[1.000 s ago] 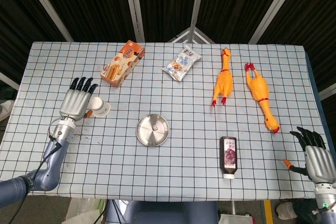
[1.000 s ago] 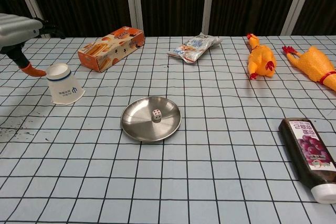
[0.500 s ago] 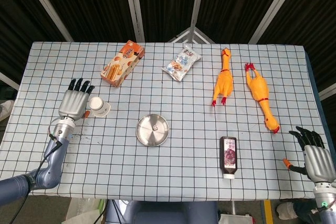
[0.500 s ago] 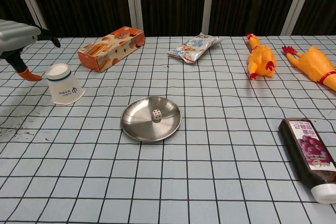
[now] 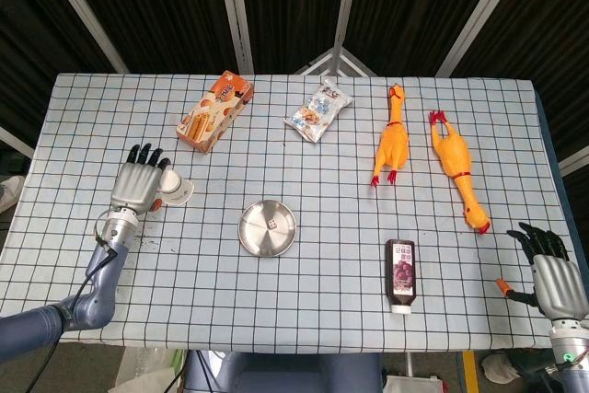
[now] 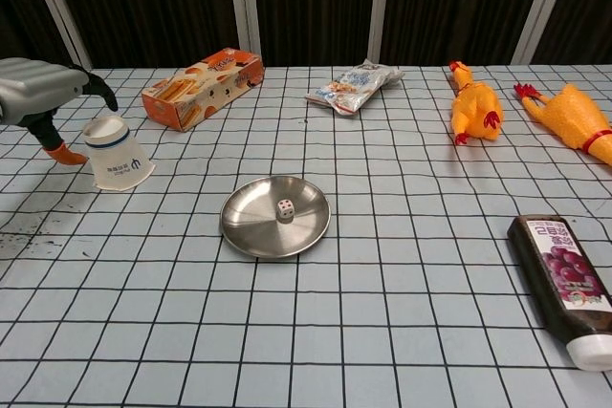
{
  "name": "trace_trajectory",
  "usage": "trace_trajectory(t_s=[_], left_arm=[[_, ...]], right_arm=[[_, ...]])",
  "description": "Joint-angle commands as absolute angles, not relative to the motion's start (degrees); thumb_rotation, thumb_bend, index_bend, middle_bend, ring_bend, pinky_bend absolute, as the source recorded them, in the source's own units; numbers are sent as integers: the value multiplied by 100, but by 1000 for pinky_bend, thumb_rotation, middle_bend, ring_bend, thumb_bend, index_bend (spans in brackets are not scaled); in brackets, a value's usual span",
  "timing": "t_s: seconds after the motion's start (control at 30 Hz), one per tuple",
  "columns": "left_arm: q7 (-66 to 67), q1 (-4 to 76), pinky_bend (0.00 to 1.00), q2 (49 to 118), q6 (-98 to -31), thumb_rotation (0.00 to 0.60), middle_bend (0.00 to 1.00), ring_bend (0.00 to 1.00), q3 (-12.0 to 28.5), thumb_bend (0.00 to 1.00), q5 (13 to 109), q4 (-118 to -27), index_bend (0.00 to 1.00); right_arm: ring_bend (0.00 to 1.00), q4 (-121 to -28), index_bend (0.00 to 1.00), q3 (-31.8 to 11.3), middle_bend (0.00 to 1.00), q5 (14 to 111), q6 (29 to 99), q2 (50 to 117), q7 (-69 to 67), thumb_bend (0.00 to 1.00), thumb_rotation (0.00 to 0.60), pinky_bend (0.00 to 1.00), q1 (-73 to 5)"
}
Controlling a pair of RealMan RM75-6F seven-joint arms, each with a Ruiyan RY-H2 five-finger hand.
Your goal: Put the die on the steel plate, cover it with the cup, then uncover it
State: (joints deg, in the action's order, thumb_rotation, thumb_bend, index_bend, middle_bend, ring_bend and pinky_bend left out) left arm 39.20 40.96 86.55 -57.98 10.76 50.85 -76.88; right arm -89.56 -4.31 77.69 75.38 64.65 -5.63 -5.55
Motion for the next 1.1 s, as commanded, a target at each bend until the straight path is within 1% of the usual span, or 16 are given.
trace_trajectory(t_s=[0.03,0.5,0.8,1.0,1.1], left_arm=[[3877,4135,0,8745,-5821,600,106,0,1068,404,5139,-7596,260],[3764,4168,0,8790,-5941,600,119,0,1077,470,5260,-7575,294],[3820,4172,0,8783,-5954,600,116,0,1060,472,5202,-7590,291],[3741,4189,0,8795,-5990,600,109,0,1098,464,5246,-7636,256],[3670,4196,0,8750,-6031,600,99,0,1141,426,5296,-7721,227]], right_arm=[[93,-8951,208,-426,108,7776,7542,6473,-561,231,600,0,-554],[93,-8951,208,-421,108,7791,7522,6475,-560,232,600,0,-570],[93,-8969,208,-418,107,7765,7491,6462,-564,232,600,0,-574],[93,-8977,208,-412,108,7757,7454,6459,-550,232,600,0,-589],[93,-8971,208,-412,108,7744,7431,6463,-544,232,600,0,-599]])
